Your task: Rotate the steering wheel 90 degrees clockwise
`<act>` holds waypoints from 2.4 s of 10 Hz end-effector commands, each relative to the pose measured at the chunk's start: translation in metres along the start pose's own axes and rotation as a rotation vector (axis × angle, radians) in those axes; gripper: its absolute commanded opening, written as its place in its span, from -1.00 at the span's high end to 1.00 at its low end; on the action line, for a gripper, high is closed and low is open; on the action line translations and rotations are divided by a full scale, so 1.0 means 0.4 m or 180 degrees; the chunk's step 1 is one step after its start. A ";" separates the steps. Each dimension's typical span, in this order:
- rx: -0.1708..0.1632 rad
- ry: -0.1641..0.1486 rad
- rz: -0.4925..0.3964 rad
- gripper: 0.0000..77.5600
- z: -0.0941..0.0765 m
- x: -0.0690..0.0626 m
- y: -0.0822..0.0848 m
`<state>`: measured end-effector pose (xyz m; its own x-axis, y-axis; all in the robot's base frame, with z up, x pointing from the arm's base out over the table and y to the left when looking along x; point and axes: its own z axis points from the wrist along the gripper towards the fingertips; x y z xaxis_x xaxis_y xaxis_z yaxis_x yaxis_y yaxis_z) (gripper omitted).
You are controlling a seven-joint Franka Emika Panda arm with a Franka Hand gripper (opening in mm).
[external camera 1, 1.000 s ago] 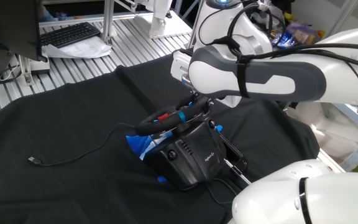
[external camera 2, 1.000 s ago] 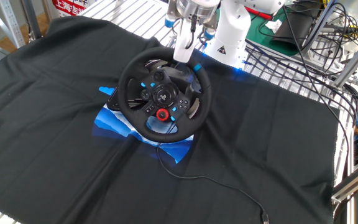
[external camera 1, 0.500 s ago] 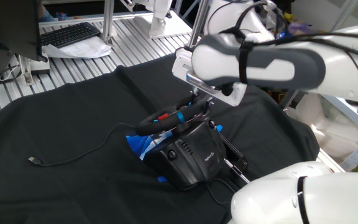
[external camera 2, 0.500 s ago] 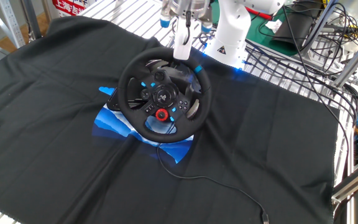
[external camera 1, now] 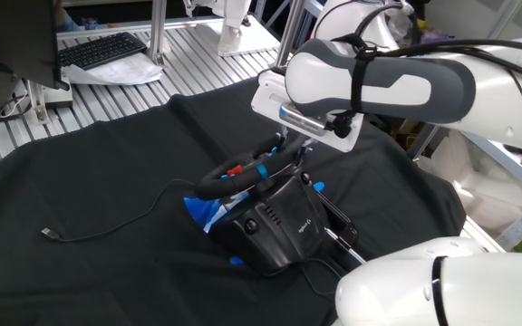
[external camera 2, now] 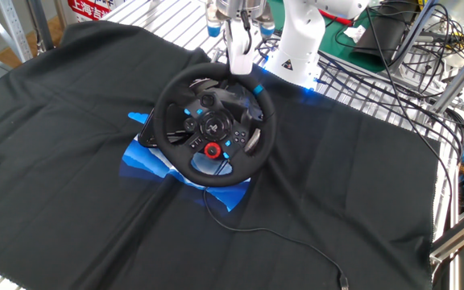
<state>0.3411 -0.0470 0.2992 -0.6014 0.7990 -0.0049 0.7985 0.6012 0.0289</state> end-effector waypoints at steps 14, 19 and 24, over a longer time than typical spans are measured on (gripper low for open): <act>0.0033 -0.0137 0.0039 0.97 -0.026 0.095 0.035; -0.0018 -0.0223 0.0177 0.97 -0.025 0.136 0.055; -0.0039 -0.0415 0.0306 0.97 -0.008 0.151 0.074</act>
<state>0.3251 0.0153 0.3039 -0.5266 0.8437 -0.1040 0.8453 0.5327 0.0411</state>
